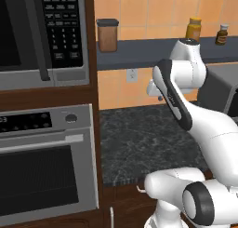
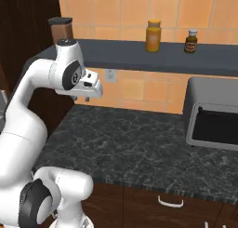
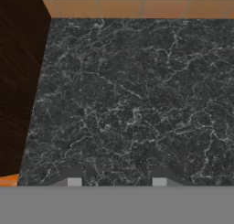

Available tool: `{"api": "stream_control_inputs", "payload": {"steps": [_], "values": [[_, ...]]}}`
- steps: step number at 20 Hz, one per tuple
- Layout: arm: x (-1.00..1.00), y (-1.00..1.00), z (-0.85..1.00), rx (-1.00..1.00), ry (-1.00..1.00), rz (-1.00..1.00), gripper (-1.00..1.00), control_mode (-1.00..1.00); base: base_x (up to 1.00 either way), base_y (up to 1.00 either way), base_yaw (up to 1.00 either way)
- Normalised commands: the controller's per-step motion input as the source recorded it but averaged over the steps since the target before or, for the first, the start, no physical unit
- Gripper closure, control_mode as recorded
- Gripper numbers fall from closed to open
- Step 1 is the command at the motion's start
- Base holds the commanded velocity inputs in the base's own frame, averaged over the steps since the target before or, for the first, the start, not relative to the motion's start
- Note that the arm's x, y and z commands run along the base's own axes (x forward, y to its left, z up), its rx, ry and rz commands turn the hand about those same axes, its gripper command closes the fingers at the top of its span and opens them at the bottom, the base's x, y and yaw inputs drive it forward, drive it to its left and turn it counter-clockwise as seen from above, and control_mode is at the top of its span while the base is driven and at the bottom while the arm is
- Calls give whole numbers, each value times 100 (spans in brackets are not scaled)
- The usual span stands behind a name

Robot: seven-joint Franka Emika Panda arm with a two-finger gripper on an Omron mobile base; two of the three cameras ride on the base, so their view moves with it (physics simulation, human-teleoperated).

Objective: Take a straw from the drawer in front and place it inside the glass cup on the dining counter.

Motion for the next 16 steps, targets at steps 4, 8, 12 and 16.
{"api": "stream_control_inputs", "payload": {"steps": [4,8,12,16], "values": [[0,0,0,0,0,0,-100,100,-47,0,0],[0,0,0,0,0,0,-100,100,-91,-9,3],[0,0,0,0,0,0,-100,100,-15,-43,40],[0,0,0,0,0,0,-100,100,16,-59,72]]}}
